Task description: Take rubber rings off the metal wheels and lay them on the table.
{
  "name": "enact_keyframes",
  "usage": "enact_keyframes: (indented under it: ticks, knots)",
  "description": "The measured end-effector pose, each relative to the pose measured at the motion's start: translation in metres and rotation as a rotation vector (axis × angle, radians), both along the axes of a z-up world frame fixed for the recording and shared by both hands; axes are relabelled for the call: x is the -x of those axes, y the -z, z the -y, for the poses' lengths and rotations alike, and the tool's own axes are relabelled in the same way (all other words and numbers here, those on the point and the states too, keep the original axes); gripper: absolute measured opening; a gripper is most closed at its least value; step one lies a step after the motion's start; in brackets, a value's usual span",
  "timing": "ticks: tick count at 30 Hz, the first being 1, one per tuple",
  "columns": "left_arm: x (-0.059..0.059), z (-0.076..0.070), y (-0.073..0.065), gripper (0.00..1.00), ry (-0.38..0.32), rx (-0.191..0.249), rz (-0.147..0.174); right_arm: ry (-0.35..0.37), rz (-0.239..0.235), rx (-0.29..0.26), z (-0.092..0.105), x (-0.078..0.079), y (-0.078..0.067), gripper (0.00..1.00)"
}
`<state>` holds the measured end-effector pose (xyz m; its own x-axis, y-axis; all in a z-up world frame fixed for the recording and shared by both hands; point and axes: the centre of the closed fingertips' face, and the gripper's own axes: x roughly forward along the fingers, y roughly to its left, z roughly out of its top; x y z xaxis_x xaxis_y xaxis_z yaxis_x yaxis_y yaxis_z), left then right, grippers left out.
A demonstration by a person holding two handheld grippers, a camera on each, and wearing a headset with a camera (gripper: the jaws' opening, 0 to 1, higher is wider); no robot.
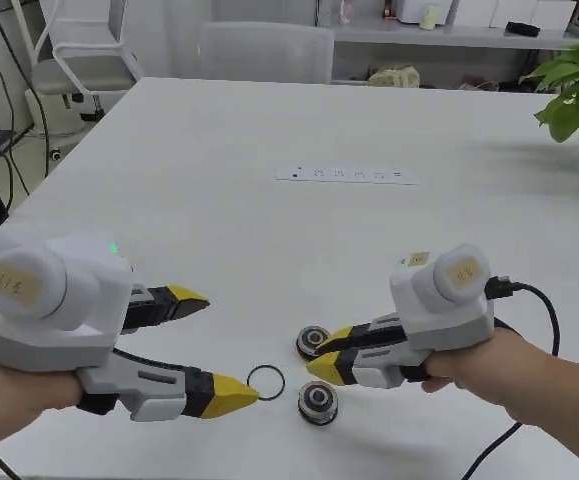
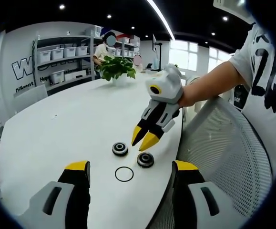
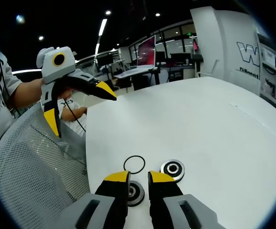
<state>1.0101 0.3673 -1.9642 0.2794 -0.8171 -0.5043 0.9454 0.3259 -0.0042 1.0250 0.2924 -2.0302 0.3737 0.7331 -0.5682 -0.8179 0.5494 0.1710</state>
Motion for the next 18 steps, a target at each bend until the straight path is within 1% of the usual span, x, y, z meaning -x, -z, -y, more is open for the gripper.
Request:
enact_keyframes:
  ticks: [5, 10, 18]
  knots:
    - [-0.002, 0.002, 0.000, 0.68, 0.007, -0.005, -0.003, 0.003, -0.001, 0.005, 0.006, 0.002, 0.000, 0.13]
    - [-0.004, 0.006, -0.001, 0.67, 0.010, 0.001, -0.008, -0.006, -0.001, 0.013, 0.008, 0.005, 0.000, 0.15]
    - [-0.006, 0.011, 0.002, 0.67, 0.021, 0.001, -0.021, -0.025, 0.002, 0.023, 0.010, 0.010, 0.001, 0.16]
